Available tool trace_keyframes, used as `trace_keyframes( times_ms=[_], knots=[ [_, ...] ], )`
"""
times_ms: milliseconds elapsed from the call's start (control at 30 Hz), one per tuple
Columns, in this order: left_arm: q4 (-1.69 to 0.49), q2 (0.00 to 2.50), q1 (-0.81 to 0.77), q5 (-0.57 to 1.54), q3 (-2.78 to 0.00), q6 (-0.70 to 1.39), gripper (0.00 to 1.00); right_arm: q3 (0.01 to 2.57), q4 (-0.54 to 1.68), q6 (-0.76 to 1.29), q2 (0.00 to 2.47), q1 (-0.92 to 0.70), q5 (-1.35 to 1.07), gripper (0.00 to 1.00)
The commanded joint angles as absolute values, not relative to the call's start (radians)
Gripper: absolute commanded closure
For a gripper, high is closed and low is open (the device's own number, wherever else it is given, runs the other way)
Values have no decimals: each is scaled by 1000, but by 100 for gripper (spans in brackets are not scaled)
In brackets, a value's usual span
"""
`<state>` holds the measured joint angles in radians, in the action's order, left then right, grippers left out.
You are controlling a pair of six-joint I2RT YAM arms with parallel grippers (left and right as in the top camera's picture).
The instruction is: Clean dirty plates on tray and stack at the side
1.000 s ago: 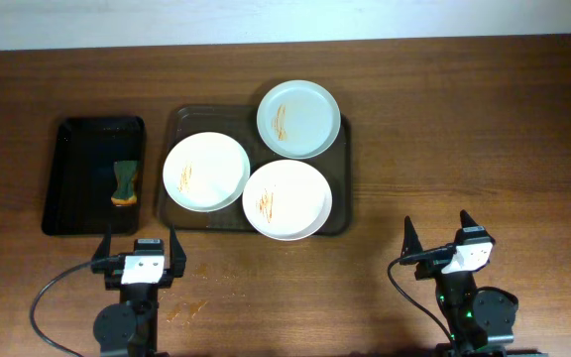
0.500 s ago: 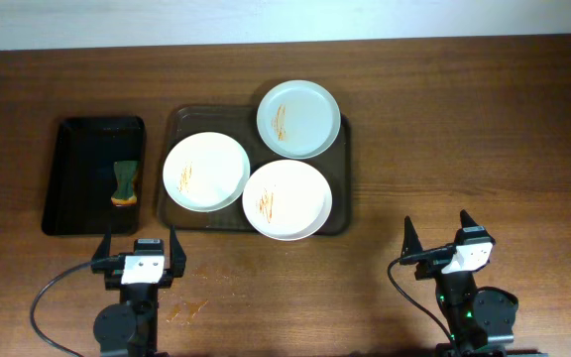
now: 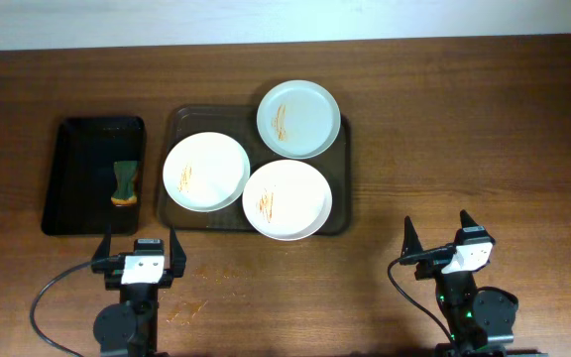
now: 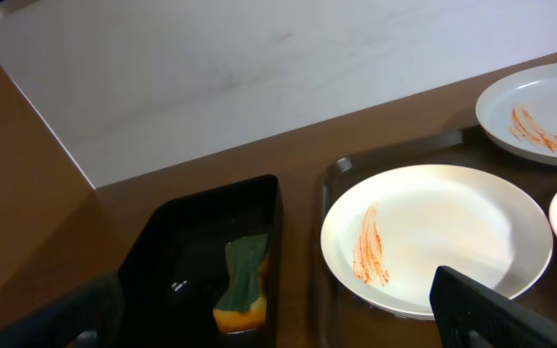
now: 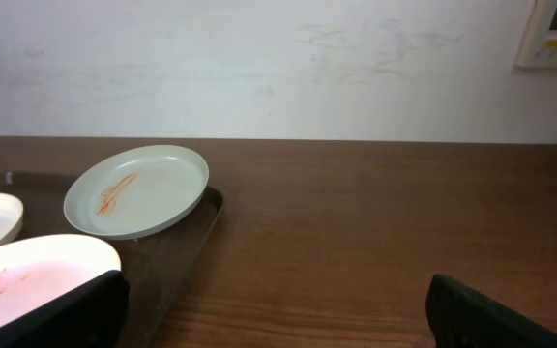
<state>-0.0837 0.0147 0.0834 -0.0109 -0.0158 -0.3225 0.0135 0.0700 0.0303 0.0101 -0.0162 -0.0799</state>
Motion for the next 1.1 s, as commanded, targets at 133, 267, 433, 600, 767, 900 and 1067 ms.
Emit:
trace_keyframes(
  times_ms=[133, 267, 433, 600, 767, 900, 1067],
  knots=[
    [-84, 7, 79, -19, -10, -338, 1, 6, 70, 40, 4, -11, -73, 2],
    [-84, 7, 79, -18, -10, -338, 1, 6, 19, 35, 4, -11, -100, 2],
    [-67, 7, 79, 39, -10, -338, 1, 10, -7, 38, 4, -11, -148, 2],
    [15, 21, 80, 154, -70, -296, 1, 114, -4, 38, 51, -11, -174, 2],
    [14, 214, 80, 154, -287, -296, 1, 317, -4, 37, 279, -11, -175, 2],
    [10, 516, 80, 155, -534, -296, 1, 522, -4, 33, 546, -11, -231, 2],
    [-157, 852, 80, 165, -852, -297, 1, 737, 75, 34, 818, -12, -305, 2]
  ],
)
